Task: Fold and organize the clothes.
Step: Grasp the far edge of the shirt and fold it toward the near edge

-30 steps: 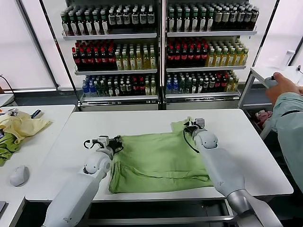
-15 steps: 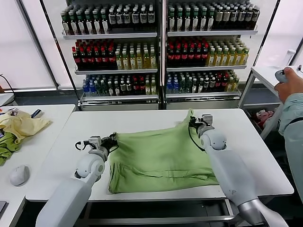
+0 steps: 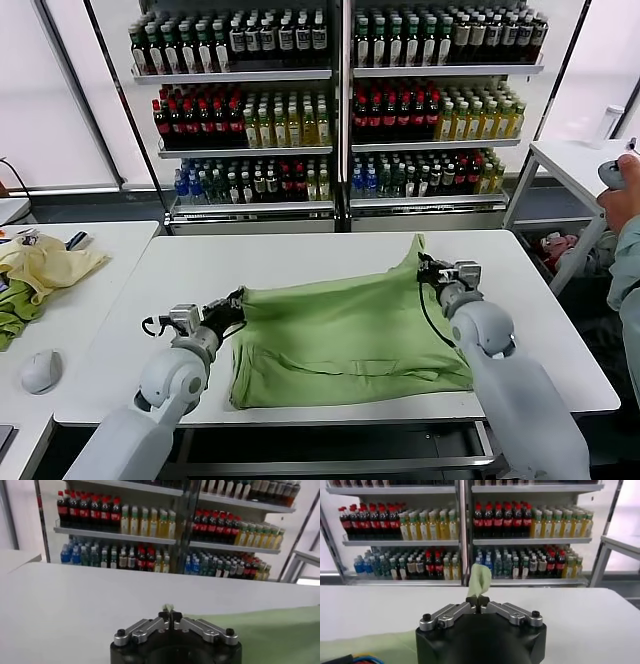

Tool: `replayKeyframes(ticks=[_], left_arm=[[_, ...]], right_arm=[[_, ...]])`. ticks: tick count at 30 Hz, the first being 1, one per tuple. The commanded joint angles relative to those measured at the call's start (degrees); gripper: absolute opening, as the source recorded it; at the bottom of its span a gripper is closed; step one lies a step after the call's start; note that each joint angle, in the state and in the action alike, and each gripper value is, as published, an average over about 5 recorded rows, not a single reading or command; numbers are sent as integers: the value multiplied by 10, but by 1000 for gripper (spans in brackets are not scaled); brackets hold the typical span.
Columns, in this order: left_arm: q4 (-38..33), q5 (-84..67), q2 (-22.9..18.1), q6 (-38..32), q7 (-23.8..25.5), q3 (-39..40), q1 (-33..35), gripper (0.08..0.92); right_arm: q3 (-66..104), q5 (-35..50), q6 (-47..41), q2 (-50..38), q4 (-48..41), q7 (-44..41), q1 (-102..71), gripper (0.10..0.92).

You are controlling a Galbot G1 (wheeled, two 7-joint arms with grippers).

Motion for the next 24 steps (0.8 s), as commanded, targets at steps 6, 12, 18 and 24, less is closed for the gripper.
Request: replayKeyframes(ticks=[6,12,18,24], left_arm=[[-82,38,14,23,12,-26,120,93],[-69,82,10,31,22,-16,120,93],[-73,130,-3,26,21,-10,123,111],[-97,191,-44,-6,-18,-13,151,262]], right_arm=[[90,-1,-21,-2,146,19,-190,117],[81,-22,-30,10,133,28,-200,117],[61,-67,-30,20,122,23,-197,174],[70,-72,-20,19,150,18,-213,346]])
